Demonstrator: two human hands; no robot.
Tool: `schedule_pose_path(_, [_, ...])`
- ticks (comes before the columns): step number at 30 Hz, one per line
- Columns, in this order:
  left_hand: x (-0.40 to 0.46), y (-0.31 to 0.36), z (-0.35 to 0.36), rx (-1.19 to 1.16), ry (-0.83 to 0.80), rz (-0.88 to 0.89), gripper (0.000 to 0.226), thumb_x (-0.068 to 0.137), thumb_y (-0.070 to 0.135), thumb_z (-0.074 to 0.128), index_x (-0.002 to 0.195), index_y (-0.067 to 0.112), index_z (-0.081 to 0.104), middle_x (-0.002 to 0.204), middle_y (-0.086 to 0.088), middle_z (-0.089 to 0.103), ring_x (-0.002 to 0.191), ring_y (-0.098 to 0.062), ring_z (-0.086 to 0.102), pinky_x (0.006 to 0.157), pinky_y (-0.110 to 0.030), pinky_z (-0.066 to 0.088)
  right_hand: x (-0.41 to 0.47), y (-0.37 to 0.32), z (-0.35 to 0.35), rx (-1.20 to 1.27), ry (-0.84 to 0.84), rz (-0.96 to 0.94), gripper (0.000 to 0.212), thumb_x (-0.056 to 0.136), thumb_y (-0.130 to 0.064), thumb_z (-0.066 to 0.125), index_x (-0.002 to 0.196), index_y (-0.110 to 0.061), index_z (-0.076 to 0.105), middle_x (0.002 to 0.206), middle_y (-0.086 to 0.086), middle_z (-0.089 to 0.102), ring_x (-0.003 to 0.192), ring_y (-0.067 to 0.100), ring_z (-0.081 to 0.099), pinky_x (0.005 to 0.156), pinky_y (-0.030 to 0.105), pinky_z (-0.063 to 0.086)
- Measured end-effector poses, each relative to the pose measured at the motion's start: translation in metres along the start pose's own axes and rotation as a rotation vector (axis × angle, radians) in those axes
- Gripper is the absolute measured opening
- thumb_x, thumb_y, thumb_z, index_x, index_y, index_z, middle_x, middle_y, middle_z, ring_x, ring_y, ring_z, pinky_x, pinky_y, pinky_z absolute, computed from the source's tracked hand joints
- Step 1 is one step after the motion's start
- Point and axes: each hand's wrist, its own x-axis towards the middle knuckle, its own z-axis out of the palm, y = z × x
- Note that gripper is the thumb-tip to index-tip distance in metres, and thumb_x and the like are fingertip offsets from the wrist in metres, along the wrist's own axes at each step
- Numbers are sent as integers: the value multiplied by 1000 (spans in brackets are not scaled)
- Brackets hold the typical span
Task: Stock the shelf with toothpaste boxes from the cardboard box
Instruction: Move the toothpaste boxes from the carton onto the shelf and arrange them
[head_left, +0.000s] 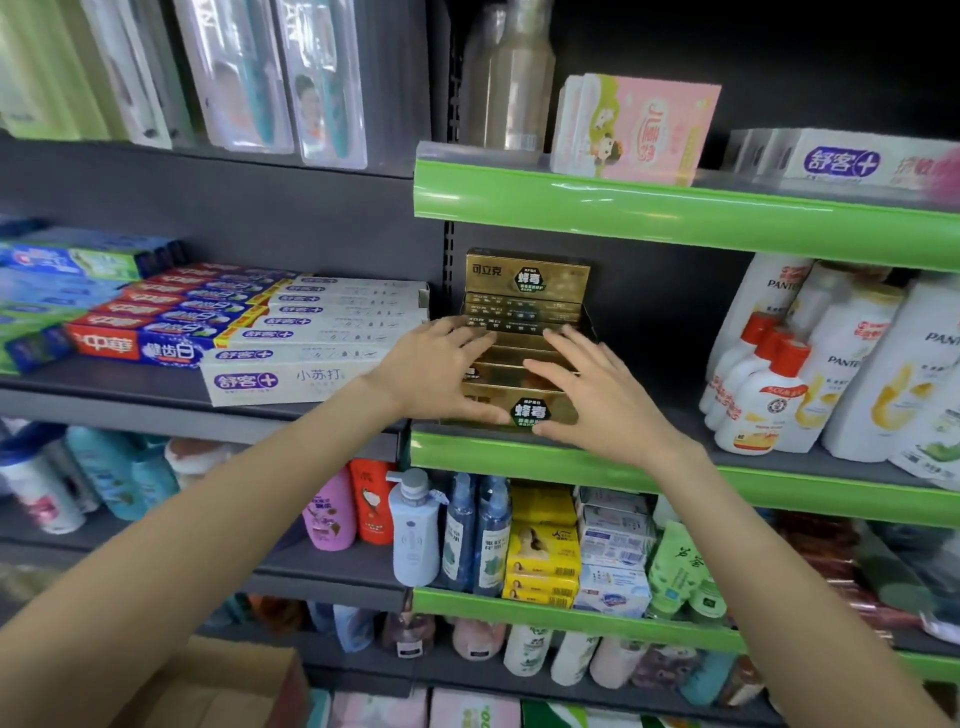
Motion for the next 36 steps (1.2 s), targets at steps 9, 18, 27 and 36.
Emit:
schedule_pose_path(9, [-99,-112,19,-192,355,-161,62,82,58,45,123,13,59,121,-6,63,111,-27,58,94,-38,44,20,-77,-5,277,149,-57,43,94,-35,52,136,-28,47,152,-6,29,142,11,17,110,28,20])
schedule_pose_path(18, [-130,-196,48,-180,-21,-144,96,71,77,20,147,18,27,154,-9,26,143,-29,20,117,-38,9,109,-150,31,297,-42,127,53,95,-50,41,143,-29,37,156,5,19,144,23,14,116,38,17])
schedule_pose_path(27, [-101,-211,53,-176,-42,95,70,91,54,43,150,27,15,157,-4,18,144,-27,14,117,-34,12,160,-162,50,248,-140,416,47,101,-43,26,146,-33,28,156,14,15,143,35,14,114,37,15])
schedule_pose_path(36, [-92,-206,43,-248,-148,2,82,83,63,49,149,29,14,158,-2,11,145,-25,8,118,-42,6,199,-158,35,108,-176,235,50,102,-35,27,149,-18,26,159,5,12,146,21,7,118,37,11])
